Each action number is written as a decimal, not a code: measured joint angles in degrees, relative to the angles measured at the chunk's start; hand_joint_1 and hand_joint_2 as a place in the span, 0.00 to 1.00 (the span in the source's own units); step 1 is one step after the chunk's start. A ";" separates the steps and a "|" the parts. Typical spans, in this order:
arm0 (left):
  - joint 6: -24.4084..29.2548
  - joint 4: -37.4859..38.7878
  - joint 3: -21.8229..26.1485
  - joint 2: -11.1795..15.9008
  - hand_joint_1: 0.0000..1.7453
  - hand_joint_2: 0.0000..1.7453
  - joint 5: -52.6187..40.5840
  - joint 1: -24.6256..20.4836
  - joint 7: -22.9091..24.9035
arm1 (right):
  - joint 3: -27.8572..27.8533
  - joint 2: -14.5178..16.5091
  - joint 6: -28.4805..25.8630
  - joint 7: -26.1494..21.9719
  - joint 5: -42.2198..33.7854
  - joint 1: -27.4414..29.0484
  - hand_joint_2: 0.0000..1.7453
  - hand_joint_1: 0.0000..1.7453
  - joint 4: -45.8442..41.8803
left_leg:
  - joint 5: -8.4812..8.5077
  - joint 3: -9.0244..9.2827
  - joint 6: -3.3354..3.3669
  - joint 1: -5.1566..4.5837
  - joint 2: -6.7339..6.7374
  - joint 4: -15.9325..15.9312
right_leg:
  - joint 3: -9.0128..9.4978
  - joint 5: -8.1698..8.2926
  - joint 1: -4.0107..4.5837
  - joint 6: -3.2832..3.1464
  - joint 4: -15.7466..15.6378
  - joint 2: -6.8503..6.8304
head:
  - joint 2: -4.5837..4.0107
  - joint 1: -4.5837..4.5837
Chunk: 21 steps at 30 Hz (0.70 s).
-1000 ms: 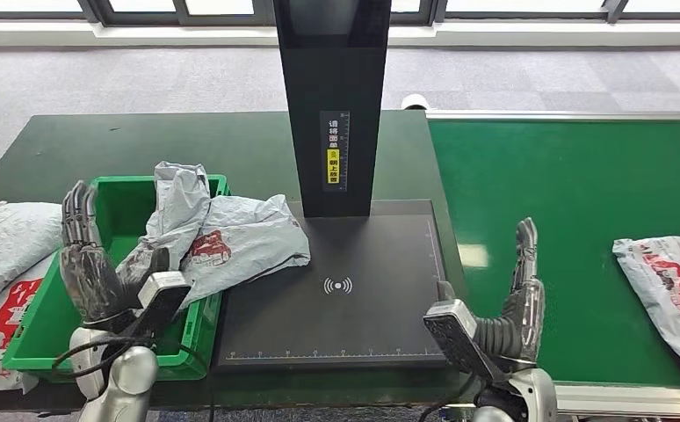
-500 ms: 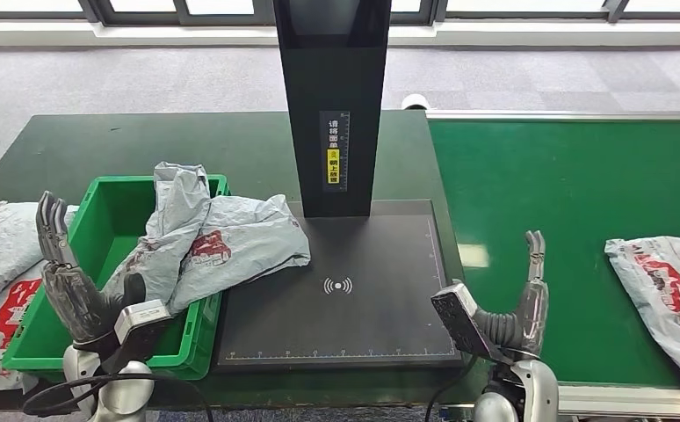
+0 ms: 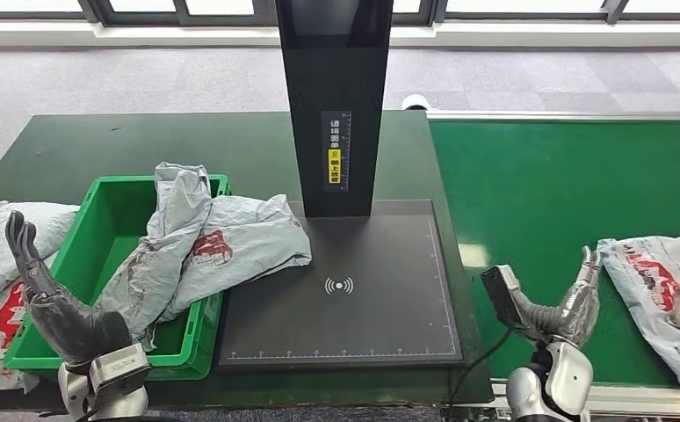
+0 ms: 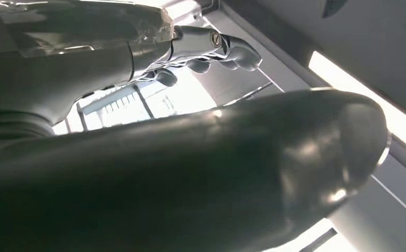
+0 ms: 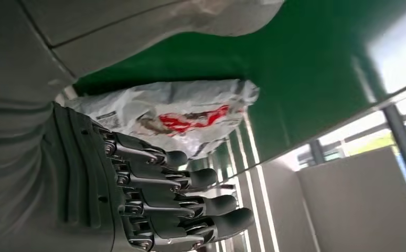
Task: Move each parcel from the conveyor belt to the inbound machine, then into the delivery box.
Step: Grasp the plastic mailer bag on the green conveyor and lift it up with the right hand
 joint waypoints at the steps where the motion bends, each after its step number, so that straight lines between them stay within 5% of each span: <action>1: 0.00 0.00 -0.35 0.00 0.00 0.00 0.50 0.06 -0.03 | -1.80 -1.74 -0.20 1.24 1.60 -1.77 0.75 0.00 3.87 | 0.01 0.00 0.04 -0.02 -0.01 0.01 | 0.01 0.02 -0.03 0.02 0.00 -0.01 | 0.01 0.00; 2: 0.00 0.02 -0.65 0.00 0.00 0.00 0.87 0.09 -0.05 | -3.47 -3.53 -0.29 2.55 3.07 -3.38 1.00 0.00 7.54 | 0.02 -0.01 0.08 -0.05 -0.04 0.02 | 0.01 0.03 -0.05 0.04 0.00 -0.04 | 0.01 0.00; 7: 0.00 0.04 -0.99 0.01 0.00 0.00 3.12 0.17 -0.05 | -9.48 -13.58 3.19 10.45 9.54 -9.80 1.00 0.00 23.35 | 0.06 -0.07 0.15 -0.14 -0.15 0.03 | 0.01 0.04 -0.14 0.07 0.00 -0.13 | 0.00 0.00; 11: 0.00 0.04 -1.00 0.10 0.00 0.00 4.90 0.25 -0.05 | -12.91 -20.75 5.03 10.99 10.44 -13.20 1.00 0.00 31.41 | 0.04 -0.11 0.18 -0.18 -0.21 0.03 | -0.03 0.04 -0.17 0.08 0.02 -0.13 | 0.00 0.01; 21: 0.00 0.11 -1.08 0.10 0.00 0.00 5.02 0.20 -0.05 | -16.19 -25.79 4.37 9.29 10.46 -15.45 1.00 0.00 38.36 | -0.01 -0.07 0.20 -0.17 -0.12 0.01 | -0.04 -0.01 -0.16 0.11 0.04 -0.03 | 0.00 0.01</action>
